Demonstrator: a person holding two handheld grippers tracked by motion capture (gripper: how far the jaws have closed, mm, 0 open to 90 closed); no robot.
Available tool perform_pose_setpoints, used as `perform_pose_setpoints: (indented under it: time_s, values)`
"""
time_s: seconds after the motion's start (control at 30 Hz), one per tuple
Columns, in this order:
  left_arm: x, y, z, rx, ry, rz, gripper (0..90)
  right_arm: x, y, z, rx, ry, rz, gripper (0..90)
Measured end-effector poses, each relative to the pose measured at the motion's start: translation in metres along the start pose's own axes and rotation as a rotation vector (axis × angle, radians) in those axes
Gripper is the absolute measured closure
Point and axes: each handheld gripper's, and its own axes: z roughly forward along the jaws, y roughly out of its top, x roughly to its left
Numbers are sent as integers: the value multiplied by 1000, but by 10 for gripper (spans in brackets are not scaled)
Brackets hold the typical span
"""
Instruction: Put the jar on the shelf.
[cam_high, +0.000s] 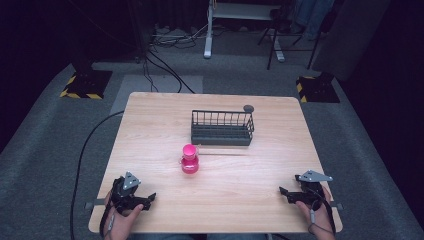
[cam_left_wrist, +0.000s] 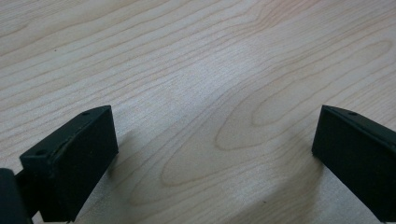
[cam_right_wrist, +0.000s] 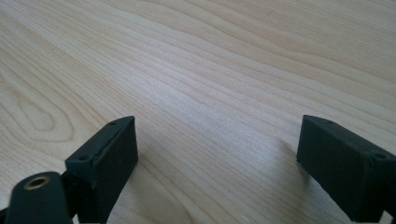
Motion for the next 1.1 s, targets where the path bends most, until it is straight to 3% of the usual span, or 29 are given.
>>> perform_pose_setpoints:
  time_s: [0.7, 0.93, 1.1]
  values:
    - [0, 0, 0, -2, 2, -7, 5, 0, 0, 0, 0, 1, 0, 124]
    - [6, 1, -5, -30, -9, -65, 50, 0, 0, 0, 0, 1, 0, 124]
    - [7, 7, -11, -35, -5, -61, 55, 0, 0, 0, 0, 1, 0, 124]
